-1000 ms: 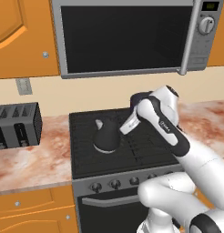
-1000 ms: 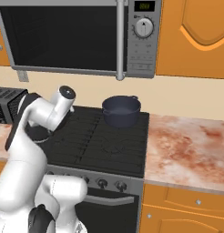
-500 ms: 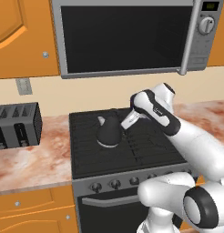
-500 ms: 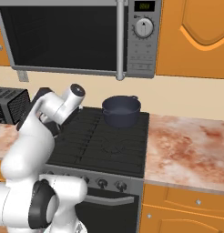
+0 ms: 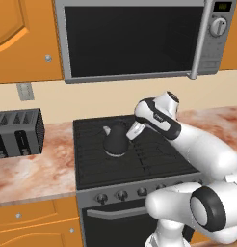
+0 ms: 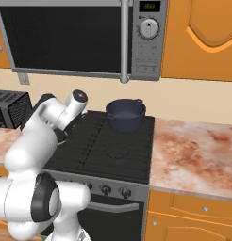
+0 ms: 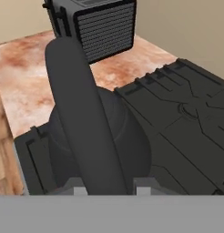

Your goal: Pick the kettle from the counter and place it on a stove burner. Then turn the burner on.

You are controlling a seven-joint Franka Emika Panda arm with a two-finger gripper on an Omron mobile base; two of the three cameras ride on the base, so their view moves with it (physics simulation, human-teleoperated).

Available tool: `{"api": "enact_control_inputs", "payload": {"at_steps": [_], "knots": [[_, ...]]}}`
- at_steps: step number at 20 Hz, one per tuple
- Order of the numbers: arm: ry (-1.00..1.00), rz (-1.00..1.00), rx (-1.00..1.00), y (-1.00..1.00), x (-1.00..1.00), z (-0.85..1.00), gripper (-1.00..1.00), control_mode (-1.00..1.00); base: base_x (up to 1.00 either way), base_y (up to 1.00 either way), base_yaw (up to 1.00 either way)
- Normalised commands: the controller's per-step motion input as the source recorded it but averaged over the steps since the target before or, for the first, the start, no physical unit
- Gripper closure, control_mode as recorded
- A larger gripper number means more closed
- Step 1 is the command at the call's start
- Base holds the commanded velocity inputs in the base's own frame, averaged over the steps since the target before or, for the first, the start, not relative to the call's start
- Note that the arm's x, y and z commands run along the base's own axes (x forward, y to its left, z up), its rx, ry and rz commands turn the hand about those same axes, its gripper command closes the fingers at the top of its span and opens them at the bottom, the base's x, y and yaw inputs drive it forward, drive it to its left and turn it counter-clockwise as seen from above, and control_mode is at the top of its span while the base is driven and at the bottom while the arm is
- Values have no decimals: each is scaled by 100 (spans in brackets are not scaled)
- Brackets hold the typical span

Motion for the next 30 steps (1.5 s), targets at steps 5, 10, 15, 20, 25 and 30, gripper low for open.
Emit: {"api": "enact_control_inputs", "payload": {"at_steps": [5, 10, 15, 20, 25, 30], "knots": [[-1, 0, -5, 0, 13, -23, 100, -100, 0, 0, 0], [0, 0, 0, 0, 15, -22, 100, -100, 0, 0, 0], [0, 0, 0, 0, 21, -15, 100, -100, 0, 0, 0], [0, 0, 0, 0, 23, -8, 100, -100, 0, 0, 0], [0, 0, 3, 14, 15, -1, 100, -100, 0, 0, 0], [0, 0, 3, 13, 2, 0, 100, -100, 0, 0, 0]]}}
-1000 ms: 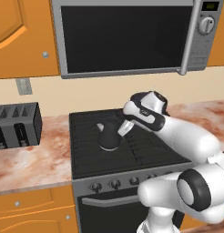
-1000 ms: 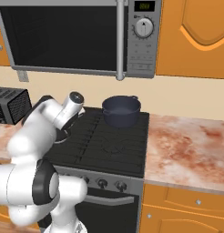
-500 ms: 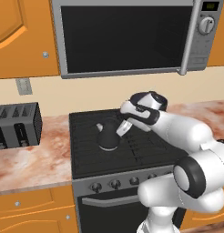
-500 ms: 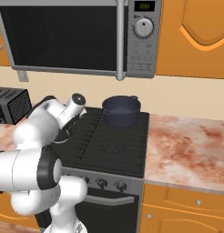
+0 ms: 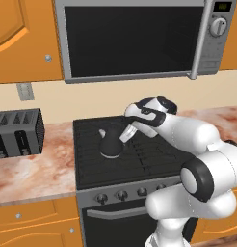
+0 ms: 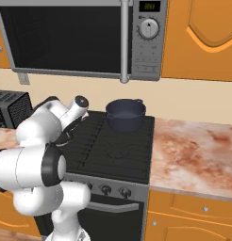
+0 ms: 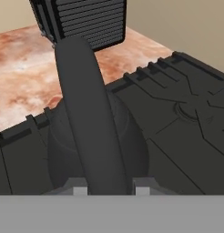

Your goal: Pick the kettle from the counter and place it on a stove burner. Then turn the burner on.

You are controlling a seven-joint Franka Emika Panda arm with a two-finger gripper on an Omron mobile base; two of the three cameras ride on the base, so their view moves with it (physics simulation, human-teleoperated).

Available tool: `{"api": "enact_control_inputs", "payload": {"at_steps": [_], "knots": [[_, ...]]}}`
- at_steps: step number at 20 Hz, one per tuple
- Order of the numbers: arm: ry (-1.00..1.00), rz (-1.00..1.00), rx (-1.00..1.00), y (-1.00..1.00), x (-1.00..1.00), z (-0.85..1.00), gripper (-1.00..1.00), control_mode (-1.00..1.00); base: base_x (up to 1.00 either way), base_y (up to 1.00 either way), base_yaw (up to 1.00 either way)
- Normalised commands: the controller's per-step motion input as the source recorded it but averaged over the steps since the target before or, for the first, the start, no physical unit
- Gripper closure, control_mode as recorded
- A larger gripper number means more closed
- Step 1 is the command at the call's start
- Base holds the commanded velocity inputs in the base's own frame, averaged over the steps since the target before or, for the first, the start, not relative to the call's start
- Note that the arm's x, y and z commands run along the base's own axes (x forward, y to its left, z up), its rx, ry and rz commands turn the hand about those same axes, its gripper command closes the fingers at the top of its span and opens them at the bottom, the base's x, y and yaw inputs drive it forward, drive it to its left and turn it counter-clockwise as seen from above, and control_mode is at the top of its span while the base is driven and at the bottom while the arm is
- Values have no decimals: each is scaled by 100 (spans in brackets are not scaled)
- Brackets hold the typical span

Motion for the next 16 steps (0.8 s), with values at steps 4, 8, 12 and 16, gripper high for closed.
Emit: {"api": "enact_control_inputs", "payload": {"at_steps": [4, 8, 12, 16], "knots": [[0, 0, 0, 0, 0, 0, -100, -100, 0, 0, 0], [0, 0, 0, 0, 0, 0, -100, -100, 0, 0, 0], [0, 0, 0, 0, 0, 0, -100, -100, 0, 0, 0], [-11, 0, 0, 0, -1, 33, -100, -100, 0, 0, 0]]}}
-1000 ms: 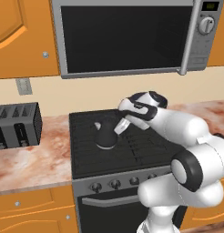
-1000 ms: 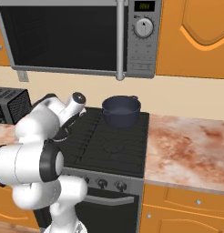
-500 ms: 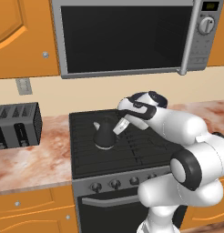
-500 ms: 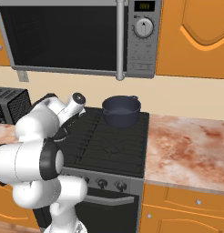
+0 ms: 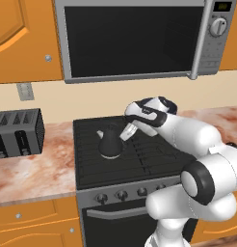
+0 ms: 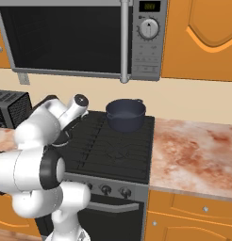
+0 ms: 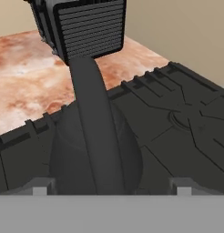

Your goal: Pick the kettle from the counter and place it on a stove burner. Then turn the burner on.

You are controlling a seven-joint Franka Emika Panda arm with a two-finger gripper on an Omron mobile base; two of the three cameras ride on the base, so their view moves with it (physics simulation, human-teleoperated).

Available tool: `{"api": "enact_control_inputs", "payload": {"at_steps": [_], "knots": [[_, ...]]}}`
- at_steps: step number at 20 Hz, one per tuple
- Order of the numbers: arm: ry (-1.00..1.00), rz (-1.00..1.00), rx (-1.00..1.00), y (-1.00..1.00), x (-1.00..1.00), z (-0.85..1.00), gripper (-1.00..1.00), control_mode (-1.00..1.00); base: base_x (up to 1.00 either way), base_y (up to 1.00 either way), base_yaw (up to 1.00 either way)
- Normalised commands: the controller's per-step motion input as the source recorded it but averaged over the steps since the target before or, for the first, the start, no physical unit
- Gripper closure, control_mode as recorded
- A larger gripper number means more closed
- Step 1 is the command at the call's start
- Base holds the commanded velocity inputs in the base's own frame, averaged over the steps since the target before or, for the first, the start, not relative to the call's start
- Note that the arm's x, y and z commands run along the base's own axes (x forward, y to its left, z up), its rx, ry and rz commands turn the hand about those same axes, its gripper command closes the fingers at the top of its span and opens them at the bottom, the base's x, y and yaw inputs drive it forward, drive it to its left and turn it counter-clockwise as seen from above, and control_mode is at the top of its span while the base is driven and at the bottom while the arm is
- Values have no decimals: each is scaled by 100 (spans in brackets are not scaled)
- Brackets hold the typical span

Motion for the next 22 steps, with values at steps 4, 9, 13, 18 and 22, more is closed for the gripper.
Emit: {"api": "enact_control_inputs", "payload": {"at_steps": [4, 9, 13, 18, 22], "knots": [[-17, -3, 0, 4, 0, 80, -100, -100, 0, 0, 0], [-18, -8, 0, 0, -35, 69, -100, -100, 0, 0, 0], [-25, -16, 1, 0, -70, 86, -100, -100, 0, 0, 0], [-25, -19, 1, 0, -93, 100, -100, -100, 0, 0, 0], [-12, -18, 0, 0, -100, 93, -100, -100, 0, 0, 0]]}}
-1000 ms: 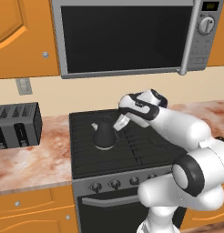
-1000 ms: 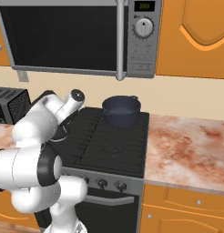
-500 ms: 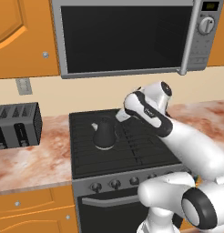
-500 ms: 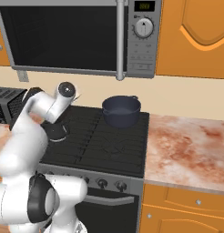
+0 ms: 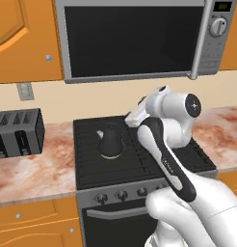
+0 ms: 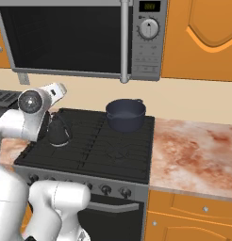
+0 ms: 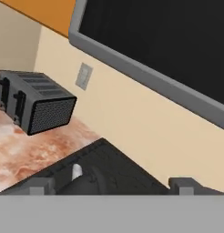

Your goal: Pick the kettle from the counter and place it on a stove burner. Then turn the burner on.

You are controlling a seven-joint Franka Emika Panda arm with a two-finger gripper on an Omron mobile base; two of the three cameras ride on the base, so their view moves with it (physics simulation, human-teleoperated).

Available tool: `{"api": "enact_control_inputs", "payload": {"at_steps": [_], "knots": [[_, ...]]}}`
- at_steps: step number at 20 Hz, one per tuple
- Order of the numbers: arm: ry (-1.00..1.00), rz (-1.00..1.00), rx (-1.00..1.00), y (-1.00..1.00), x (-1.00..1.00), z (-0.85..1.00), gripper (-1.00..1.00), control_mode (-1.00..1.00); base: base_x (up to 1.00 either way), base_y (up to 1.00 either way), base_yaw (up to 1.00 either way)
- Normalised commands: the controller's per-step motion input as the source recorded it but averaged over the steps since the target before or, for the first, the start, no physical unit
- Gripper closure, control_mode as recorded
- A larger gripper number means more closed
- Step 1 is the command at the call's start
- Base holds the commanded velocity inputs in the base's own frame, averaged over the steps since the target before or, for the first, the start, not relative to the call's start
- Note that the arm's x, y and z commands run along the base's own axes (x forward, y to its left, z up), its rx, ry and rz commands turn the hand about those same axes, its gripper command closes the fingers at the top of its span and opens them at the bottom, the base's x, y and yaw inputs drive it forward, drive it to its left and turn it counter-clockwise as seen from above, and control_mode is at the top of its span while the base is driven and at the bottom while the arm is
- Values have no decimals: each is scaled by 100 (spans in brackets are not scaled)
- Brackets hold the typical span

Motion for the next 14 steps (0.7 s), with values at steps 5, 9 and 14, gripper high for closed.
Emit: {"api": "enact_control_inputs", "payload": {"at_steps": [5, 9, 14], "knots": [[0, -23, 0, 0, -100, 18, -100, -100, 0, 0, 0], [7, -23, -3, 0, -100, -11, -100, -100, 0, 0, 0], [19, -18, -11, 0, -100, -46, -100, -100, 0, 0, 0]]}}
